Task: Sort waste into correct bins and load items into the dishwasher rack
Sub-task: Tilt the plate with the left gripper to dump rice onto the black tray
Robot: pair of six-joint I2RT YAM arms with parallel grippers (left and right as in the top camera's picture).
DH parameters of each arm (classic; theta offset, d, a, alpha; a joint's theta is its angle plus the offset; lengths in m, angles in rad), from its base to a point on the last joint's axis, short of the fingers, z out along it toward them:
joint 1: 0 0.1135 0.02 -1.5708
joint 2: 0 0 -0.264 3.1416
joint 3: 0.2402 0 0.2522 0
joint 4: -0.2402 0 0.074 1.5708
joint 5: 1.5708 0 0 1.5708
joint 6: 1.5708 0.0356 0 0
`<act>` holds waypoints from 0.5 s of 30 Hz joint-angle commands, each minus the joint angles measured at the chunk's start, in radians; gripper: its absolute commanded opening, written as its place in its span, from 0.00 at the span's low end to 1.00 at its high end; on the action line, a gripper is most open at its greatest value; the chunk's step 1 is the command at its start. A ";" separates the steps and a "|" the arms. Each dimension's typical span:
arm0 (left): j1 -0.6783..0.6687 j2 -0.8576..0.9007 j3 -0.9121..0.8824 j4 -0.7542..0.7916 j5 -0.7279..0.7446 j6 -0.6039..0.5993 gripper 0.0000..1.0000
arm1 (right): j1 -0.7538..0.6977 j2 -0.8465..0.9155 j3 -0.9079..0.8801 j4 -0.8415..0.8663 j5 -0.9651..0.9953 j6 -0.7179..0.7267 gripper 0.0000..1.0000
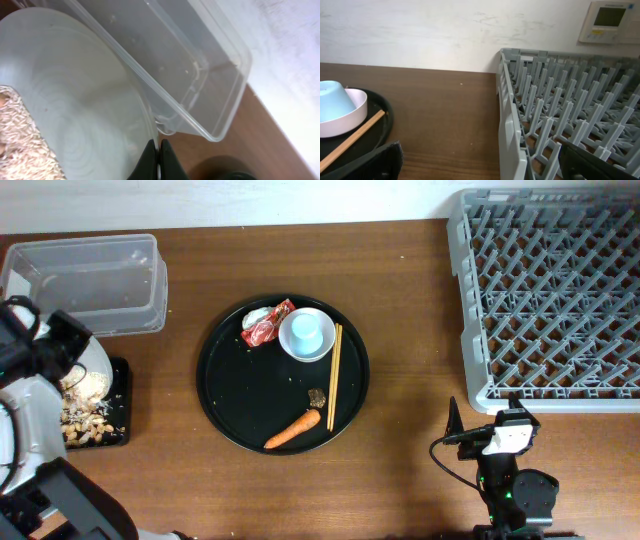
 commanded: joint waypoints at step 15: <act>0.294 -0.028 0.019 0.014 0.443 -0.302 0.01 | 0.006 -0.008 -0.005 -0.005 0.008 0.005 0.98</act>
